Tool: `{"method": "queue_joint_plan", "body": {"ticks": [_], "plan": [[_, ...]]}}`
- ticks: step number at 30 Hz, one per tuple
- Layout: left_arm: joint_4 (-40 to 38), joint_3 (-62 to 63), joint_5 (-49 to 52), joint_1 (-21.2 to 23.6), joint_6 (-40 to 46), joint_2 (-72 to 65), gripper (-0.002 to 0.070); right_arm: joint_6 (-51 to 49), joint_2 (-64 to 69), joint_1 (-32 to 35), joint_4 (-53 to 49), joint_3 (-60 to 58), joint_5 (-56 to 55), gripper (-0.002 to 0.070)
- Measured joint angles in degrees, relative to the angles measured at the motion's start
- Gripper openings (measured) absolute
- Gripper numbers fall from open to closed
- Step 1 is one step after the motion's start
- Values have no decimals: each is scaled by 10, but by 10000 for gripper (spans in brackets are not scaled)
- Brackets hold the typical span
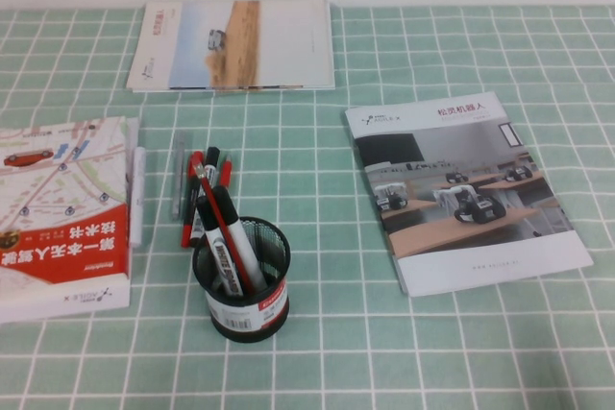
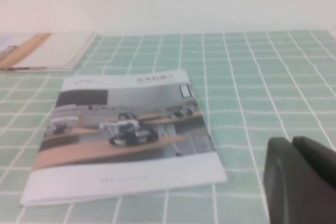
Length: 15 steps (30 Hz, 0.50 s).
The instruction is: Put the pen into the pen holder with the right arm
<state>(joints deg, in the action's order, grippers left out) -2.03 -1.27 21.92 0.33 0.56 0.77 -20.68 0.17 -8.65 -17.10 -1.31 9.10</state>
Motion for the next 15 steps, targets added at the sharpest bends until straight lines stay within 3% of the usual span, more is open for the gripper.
{"method": "queue_joint_plan", "body": {"ticks": [10,15], "plan": [[0,0,0,0,0,0,-4,0,-6,0,36,-2,46,-19],[0,0,0,0,0,0,-4,138,-6,0,139,-2,63,-19]]}}
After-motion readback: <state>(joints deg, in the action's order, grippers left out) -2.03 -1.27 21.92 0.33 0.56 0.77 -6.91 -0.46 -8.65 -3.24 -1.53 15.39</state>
